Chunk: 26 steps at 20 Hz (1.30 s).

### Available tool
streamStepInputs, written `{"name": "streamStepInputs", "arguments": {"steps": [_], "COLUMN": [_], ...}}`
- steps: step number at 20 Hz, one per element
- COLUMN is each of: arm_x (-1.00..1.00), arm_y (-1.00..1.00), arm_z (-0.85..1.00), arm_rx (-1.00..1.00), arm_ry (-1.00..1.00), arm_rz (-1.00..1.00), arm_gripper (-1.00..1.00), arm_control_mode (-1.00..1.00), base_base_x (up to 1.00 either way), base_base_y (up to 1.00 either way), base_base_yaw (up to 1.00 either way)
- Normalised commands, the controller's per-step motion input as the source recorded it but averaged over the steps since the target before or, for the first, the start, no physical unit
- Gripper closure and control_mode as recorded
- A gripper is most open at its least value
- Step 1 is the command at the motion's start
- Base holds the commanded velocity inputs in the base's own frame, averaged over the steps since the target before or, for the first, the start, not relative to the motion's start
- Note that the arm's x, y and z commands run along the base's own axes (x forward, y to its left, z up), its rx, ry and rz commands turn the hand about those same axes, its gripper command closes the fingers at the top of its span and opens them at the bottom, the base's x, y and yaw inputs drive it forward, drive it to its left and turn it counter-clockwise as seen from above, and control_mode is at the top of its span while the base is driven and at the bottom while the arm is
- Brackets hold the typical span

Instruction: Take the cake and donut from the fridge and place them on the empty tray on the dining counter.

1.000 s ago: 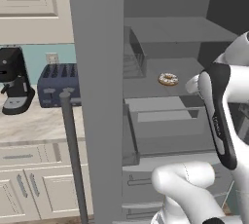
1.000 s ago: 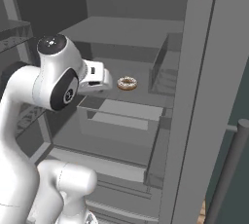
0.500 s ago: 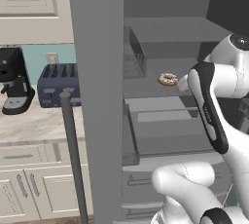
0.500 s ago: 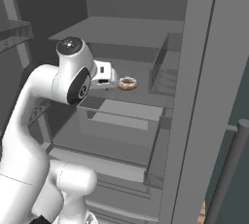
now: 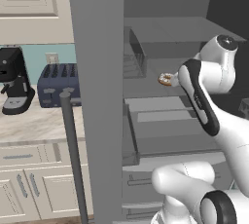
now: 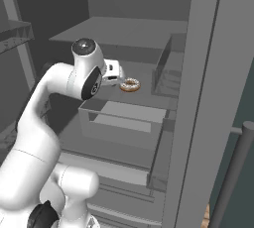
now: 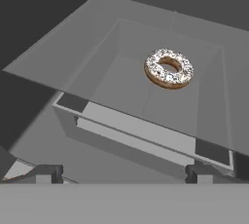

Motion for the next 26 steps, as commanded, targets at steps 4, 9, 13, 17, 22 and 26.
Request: {"name": "streamStepInputs", "arguments": {"steps": [4, 9, 13, 17, 22, 26], "arm_x": [0.31, 0.44, 0.51, 0.44, 0.42, 0.52], "arm_y": [0.0, 0.0, 0.0, 0.0, 0.0, 0.0], "arm_z": [-0.31, -0.3, -0.28, -0.19, -0.01, 0.0], "arm_rx": [0.0, 0.0, 0.0, 0.0, 0.0, 0.0], "arm_ry": [0.0, -0.01, -0.14, -0.1, 0.01, 0.07], "arm_rz": [0.03, 0.04, 0.05, 0.04, 0.0, 0.0], "arm_gripper": [-1.0, -1.0, -1.0, -1.0, -1.0, -1.0], "arm_control_mode": [-1.0, -1.0, -1.0, -1.0, -1.0, -1.0], "base_base_x": [0.0, 0.0, 0.0, 0.0, 0.0, 0.0], "base_base_y": [0.0, 0.0, 0.0, 0.0, 0.0, 0.0], "base_base_yaw": [0.0, 0.0, 0.0, 0.0, 0.0, 0.0]}}
